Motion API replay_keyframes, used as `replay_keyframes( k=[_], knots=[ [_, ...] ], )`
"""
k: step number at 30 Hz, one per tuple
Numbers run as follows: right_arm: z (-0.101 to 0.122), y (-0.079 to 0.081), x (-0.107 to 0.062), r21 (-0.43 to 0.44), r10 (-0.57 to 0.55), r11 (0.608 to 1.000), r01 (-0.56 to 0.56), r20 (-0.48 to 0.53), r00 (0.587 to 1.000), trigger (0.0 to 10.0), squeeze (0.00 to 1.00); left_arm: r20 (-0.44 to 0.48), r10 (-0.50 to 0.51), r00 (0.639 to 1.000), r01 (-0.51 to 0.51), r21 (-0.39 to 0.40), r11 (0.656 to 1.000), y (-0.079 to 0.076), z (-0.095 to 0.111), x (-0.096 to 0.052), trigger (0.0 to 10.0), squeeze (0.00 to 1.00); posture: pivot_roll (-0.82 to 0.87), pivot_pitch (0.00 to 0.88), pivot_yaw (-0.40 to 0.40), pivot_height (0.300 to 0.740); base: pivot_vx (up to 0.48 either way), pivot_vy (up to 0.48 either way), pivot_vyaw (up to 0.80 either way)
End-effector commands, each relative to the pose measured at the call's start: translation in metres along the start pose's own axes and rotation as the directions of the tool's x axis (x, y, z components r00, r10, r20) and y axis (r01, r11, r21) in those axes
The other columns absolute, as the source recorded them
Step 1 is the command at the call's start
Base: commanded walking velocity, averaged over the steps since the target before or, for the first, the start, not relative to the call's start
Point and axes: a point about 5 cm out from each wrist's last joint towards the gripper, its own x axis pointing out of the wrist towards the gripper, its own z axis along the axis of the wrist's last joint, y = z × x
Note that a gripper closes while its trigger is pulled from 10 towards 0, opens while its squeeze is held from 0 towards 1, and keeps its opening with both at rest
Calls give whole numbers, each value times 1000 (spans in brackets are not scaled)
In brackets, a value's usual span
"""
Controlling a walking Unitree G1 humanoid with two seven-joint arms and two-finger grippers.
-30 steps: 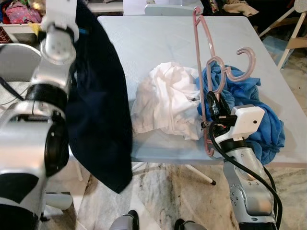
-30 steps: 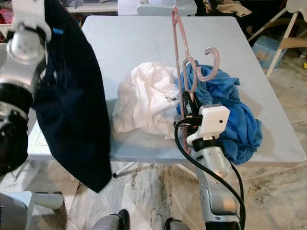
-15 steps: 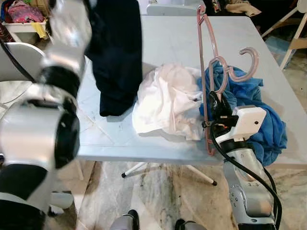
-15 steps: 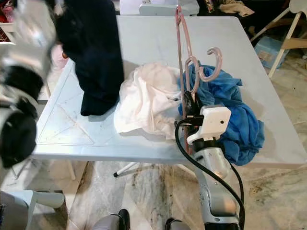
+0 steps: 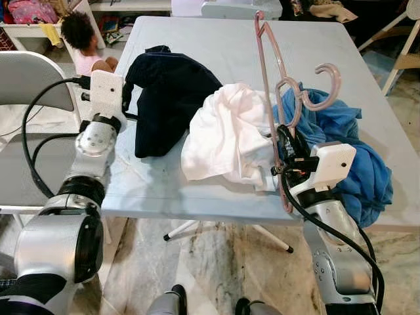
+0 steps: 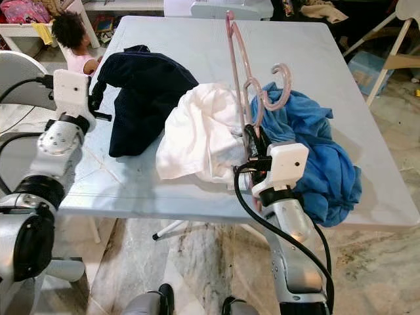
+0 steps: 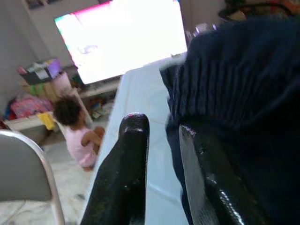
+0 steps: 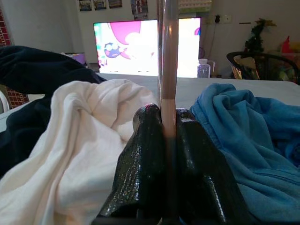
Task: Hang hanger
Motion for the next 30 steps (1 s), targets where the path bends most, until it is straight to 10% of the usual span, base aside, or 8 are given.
replay_keyframes(
  k=[1, 13, 21, 30],
  knots=[
    [-22, 2, -8, 24, 7, 1000, -4, -109, 994, 10000, 0, 8, -15, 1000, 16, -15, 1000, 1, -3, -4, 10000, 1000, 46, 212, 31, 740, 0, 0, 0],
    [-25, 4, -11, 32, -2, 999, 5, -118, 993, 10000, 0, 63, -119, 991, 129, -196, 972, -36, -26, -41, 10000, 1000, 48, 212, 44, 740, 0, 0, 0],
    [-27, 3, -13, 27, -11, 1000, 14, -123, 992, 10000, 0, 58, 43, 997, -32, -176, 984, -44, -31, -72, 10000, 1000, 51, 211, 51, 740, 0, 0, 0],
    [-31, 3, -15, 23, -13, 1000, 16, -143, 990, 10000, 0, -18, 7, 1000, -10, -175, 985, -59, -46, -92, 10000, 1000, 59, 201, 34, 740, 0, 0, 0]
  ],
)
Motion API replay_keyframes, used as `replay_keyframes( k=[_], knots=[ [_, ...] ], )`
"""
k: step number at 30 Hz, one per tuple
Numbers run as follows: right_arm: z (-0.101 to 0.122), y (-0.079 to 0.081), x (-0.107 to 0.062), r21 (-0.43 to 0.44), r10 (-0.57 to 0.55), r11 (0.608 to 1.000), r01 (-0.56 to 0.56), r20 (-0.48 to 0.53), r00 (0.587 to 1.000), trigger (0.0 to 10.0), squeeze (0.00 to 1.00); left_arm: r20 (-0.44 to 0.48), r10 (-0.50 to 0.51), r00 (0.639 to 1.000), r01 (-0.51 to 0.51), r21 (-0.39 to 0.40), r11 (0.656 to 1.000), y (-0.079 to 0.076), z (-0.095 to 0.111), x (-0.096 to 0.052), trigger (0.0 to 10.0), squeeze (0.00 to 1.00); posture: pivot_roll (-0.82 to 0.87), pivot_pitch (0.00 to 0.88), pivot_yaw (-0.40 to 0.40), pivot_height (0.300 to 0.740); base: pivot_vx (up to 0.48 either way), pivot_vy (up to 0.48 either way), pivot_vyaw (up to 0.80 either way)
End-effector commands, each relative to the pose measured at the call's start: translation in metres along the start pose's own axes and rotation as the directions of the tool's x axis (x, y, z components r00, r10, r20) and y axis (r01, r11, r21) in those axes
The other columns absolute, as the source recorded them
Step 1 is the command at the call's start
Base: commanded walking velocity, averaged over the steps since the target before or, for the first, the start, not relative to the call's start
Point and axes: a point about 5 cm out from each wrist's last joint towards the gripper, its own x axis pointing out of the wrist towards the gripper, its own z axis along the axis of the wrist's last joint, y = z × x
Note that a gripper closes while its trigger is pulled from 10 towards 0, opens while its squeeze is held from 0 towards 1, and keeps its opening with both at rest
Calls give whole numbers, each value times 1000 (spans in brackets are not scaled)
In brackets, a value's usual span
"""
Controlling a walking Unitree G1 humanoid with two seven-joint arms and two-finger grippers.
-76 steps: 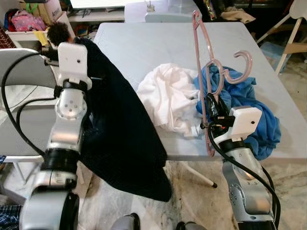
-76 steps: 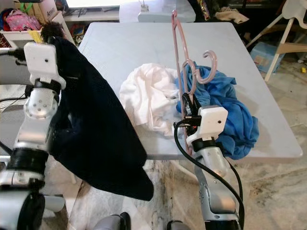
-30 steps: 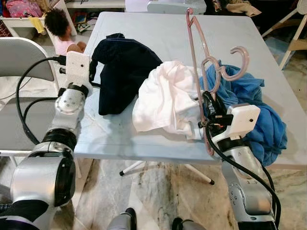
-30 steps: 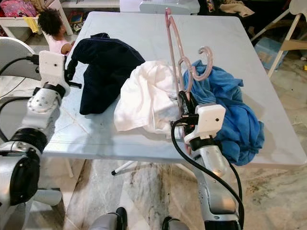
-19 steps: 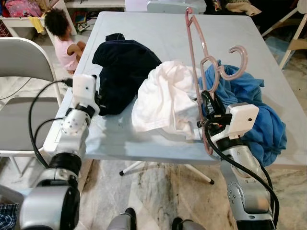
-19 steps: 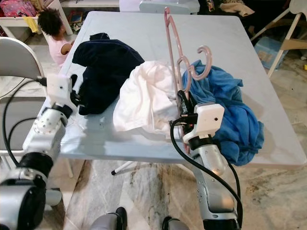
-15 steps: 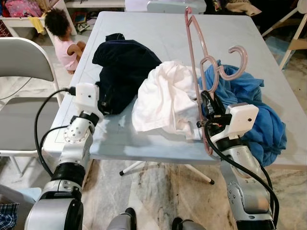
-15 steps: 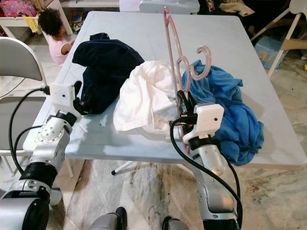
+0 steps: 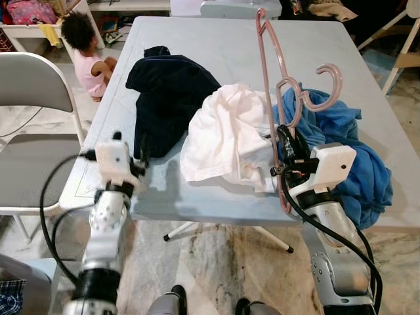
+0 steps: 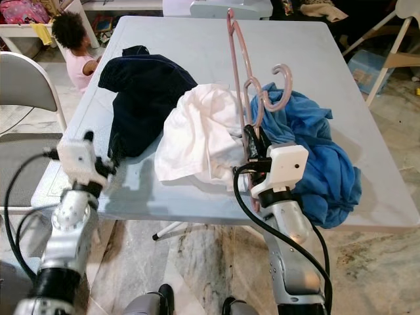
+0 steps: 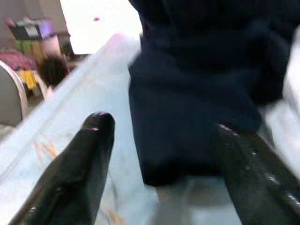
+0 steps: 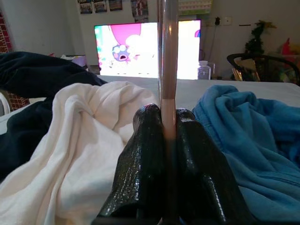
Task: Hang hanger
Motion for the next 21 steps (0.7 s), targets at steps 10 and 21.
replay_keyframes(
  k=[10, 21],
  knots=[
    [-30, 3, -2, 5, 42, 999, -41, -157, 987, 10000, 0, 70, -186, 980, 172, 172, 970, -7, 32, 24, 10000, 1000, 77, 191, -1, 740, 0, 0, 0],
    [-31, -4, -9, -5, -35, 999, 34, -163, 986, 10000, 0, -2, -34, 999, 34, 64, 997, -11, 18, 0, 10000, 1000, 56, 196, 26, 740, 0, 0, 0]
  ],
)
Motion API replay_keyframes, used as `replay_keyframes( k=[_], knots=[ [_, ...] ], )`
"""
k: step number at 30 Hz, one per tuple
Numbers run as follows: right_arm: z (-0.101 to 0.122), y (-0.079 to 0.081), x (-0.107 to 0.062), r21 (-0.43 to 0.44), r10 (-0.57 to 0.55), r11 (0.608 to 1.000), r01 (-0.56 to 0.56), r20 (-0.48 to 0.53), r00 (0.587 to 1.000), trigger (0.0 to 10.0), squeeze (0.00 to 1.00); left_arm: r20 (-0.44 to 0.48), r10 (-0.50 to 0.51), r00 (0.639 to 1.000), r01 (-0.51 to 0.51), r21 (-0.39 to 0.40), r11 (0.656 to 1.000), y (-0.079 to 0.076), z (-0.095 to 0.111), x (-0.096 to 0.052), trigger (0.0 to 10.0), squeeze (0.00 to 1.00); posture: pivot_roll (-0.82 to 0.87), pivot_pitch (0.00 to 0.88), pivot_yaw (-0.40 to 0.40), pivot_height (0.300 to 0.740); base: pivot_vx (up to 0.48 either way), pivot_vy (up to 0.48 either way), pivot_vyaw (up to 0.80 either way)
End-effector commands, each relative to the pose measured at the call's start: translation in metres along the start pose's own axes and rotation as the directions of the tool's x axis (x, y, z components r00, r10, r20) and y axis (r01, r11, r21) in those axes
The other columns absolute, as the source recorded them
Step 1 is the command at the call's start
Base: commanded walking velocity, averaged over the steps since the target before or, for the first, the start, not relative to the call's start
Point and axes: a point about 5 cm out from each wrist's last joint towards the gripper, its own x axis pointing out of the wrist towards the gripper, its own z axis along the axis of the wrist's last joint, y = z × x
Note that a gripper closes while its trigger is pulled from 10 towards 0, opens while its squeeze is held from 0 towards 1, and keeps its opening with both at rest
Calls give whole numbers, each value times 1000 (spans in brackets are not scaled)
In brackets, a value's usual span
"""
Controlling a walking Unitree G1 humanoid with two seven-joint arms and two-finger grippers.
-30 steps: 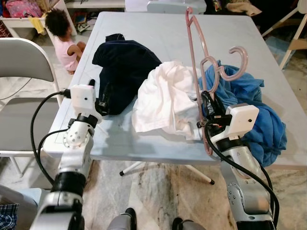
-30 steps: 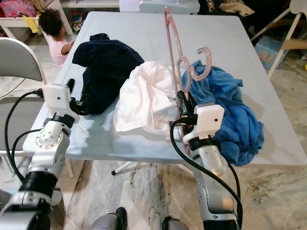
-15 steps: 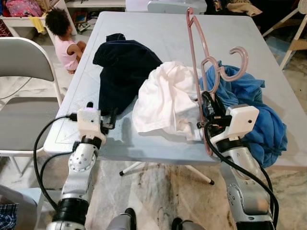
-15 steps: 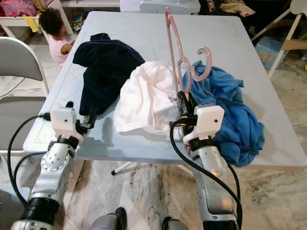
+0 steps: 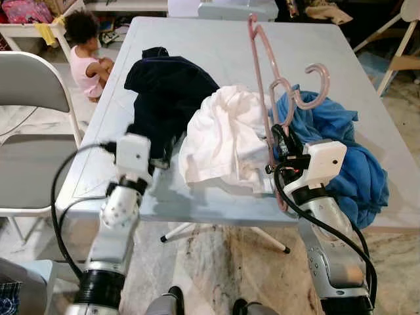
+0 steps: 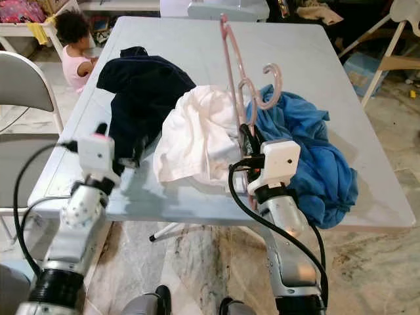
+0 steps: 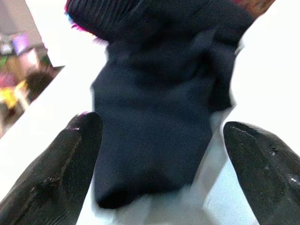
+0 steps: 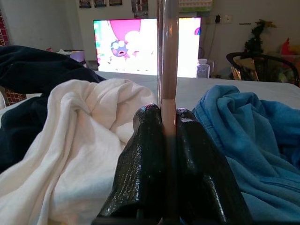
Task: Hang hanger
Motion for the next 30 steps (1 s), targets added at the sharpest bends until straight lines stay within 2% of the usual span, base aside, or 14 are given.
replay_keyframes(
  k=[1, 3, 4, 5, 6, 11, 17, 26, 30],
  knots=[
    [-28, -5, -15, 6, -36, 999, 38, -147, 988, 10000, 0, 10, 39, 999, -39, -3, 999, 7, 4, -1, 10000, 1000, 57, 200, 30, 740, 0, 0, 0],
    [-29, -6, -17, 9, -53, 998, 55, -157, 986, 10000, 0, 11, 28, 1000, -28, 3, 1000, 5, 5, -3, 10000, 1000, 58, 202, 29, 740, 0, 0, 0],
    [-28, -7, -17, 13, -55, 998, 57, -156, 986, 10000, 0, 4, 12, 1000, -12, -17, 1000, 3, 6, -4, 10000, 855, 59, 206, 27, 740, 0, 0, 0],
    [-28, -7, -17, 15, -56, 998, 59, -155, 986, 10000, 0, -1, 1, 1000, -1, -32, 1000, 2, 6, -5, 10000, 855, 59, 206, 27, 740, 0, 0, 0],
    [-27, -8, -17, 18, -58, 998, 61, -151, 987, 10000, 0, 1, -9, 1000, 9, -29, 1000, 0, 7, -6, 10000, 0, 59, 207, 27, 740, 0, 0, 0],
    [-27, -11, -16, 33, -68, 997, 74, -158, 985, 10000, 0, 4, -31, 1000, 31, -16, 999, -6, 12, -4, 10000, 0, 53, 210, 32, 740, 0, 0, 0],
    [-26, -11, -16, 41, -72, 996, 80, -156, 985, 10000, 0, -6, -28, 1000, 28, -18, 999, -7, 14, 1, 10000, 0, 45, 210, 35, 740, 0, 0, -800],
    [-24, -14, -21, 33, -86, 995, 92, -155, 984, 10000, 0, -11, -57, 998, 57, -20, 998, -15, 17, 3, 10000, 0, 33, 209, 39, 740, 0, 0, 0],
    [-25, -16, -23, 30, -97, 994, 103, -157, 983, 10000, 0, -18, -57, 998, 57, -18, 998, -15, 16, 2, 10000, 0, 36, 206, 40, 740, -268, 0, 0]
  ],
)
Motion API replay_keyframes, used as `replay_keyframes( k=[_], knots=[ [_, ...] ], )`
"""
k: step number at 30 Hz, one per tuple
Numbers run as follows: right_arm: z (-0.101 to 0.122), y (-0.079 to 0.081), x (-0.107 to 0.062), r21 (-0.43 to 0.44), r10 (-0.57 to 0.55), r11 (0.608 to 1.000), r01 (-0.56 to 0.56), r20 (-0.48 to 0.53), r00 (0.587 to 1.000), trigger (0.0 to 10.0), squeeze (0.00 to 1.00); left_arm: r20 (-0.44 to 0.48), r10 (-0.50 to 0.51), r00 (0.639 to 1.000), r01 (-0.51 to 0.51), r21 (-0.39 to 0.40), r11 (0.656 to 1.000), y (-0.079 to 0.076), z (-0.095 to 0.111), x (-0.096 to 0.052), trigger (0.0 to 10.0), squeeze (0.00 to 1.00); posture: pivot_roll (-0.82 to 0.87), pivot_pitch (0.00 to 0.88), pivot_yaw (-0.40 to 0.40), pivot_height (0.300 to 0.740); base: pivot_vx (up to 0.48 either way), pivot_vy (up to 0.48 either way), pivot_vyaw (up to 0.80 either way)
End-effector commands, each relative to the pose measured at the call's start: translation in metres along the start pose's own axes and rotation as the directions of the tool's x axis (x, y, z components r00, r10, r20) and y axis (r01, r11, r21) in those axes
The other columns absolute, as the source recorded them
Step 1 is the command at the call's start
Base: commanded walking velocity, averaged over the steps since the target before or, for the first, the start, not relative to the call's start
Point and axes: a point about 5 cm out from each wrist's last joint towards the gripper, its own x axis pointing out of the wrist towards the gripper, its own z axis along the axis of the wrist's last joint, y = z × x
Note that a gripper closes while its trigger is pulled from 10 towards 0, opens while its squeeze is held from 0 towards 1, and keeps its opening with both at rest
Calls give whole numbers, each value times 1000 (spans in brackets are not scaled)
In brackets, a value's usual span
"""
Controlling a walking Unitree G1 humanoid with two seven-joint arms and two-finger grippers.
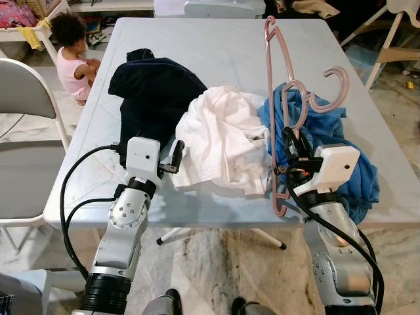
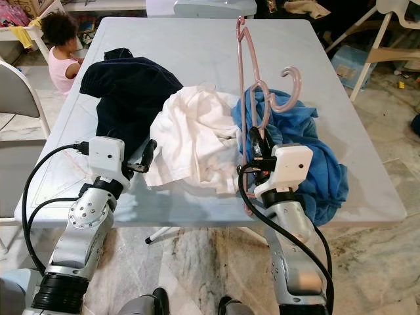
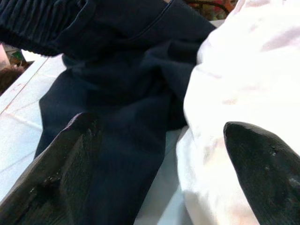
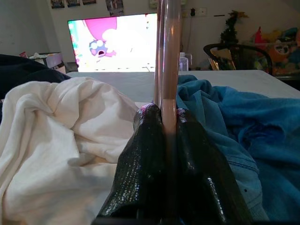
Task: Hang hanger
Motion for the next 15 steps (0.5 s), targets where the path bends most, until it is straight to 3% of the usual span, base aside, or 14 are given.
replay_keyframes(
  k=[1, 15],
  knots=[
    [-27, -9, -14, -8, -44, 999, 43, -149, 988, 10000, 0, -14, 6, 1000, -6, 7, 1000, 1, -2, -4, 10000, 0, 38, 205, 39, 740, -289, 0, 0],
    [-28, -21, -21, -21, -113, 994, 111, -163, 980, 10000, 0, -33, 1, 999, 0, 13, 1000, 4, -4, -4, 10000, 0, 34, 200, 48, 740, -321, 0, 0]
  ],
)
